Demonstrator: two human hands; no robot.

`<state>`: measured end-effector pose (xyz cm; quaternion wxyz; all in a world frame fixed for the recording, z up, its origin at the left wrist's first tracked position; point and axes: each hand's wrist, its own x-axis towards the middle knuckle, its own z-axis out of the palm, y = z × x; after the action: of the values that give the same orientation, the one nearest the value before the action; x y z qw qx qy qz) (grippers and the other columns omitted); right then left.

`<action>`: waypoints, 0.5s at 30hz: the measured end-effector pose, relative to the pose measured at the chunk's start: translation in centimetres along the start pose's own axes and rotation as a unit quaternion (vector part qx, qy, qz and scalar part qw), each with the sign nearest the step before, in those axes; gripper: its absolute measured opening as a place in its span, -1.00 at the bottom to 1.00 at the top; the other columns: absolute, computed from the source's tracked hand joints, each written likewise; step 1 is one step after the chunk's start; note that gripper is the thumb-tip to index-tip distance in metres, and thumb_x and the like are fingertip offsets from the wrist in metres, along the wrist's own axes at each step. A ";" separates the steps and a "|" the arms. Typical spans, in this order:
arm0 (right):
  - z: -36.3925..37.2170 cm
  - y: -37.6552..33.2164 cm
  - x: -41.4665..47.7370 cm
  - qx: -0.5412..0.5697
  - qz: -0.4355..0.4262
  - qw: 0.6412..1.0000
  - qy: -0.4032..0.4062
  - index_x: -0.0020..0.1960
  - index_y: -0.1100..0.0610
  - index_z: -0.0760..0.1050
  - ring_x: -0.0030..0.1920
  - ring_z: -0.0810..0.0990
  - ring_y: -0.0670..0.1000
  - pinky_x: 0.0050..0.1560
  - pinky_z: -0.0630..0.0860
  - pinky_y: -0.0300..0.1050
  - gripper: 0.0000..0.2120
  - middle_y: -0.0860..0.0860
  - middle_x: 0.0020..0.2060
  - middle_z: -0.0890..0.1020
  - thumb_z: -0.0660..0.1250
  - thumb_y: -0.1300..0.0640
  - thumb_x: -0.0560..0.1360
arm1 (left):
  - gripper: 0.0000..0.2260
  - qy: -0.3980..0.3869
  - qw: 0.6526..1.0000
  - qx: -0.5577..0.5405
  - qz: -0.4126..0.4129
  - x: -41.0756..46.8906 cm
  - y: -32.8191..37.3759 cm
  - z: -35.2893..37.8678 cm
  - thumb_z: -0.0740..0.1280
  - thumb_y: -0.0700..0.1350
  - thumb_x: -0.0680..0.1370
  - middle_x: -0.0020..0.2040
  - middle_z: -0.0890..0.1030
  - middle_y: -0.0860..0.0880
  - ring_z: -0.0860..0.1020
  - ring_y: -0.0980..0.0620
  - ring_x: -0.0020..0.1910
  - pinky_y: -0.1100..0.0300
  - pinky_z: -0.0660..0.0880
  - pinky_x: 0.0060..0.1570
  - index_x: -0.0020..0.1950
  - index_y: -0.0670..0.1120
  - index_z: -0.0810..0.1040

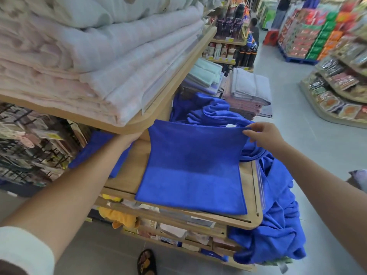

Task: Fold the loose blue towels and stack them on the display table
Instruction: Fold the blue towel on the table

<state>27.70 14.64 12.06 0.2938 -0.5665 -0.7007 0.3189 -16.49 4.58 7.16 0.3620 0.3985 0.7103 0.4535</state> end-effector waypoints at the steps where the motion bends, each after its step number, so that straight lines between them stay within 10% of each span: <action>1: -0.1 0.3 -0.7 -0.009 -0.015 1.000 0.000 0.00 0.15 0.67 -0.44 0.59 -0.16 -0.44 0.44 -0.41 -0.95 -0.12 -0.35 0.66 0.46 0.19 0.54 | -0.72 -0.010 0.999 0.006 0.034 -1.0 0.4 0.1 0.35 -0.01 0.64 0.30 0.60 -0.06 0.54 -0.07 0.30 -0.02 0.45 0.38 0.33 -0.04 0.57; 15: 0.7 7.2 -15.2 -0.141 -0.190 0.966 -0.105 -0.07 -0.22 0.58 -0.14 0.58 -0.11 -0.11 0.46 -0.36 -0.85 -0.25 -0.14 0.61 0.51 -0.02 0.45 | -0.80 -0.027 0.963 0.216 0.162 -16.6 -5.4 -1.9 0.48 -0.19 0.53 0.18 0.56 0.20 0.53 0.20 0.19 0.22 0.47 0.12 -0.01 0.14 0.70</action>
<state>34.34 0.72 5.27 0.1911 -0.4217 -0.8603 0.2134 -12.49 -12.39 5.24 0.2082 0.5885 0.7074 0.3313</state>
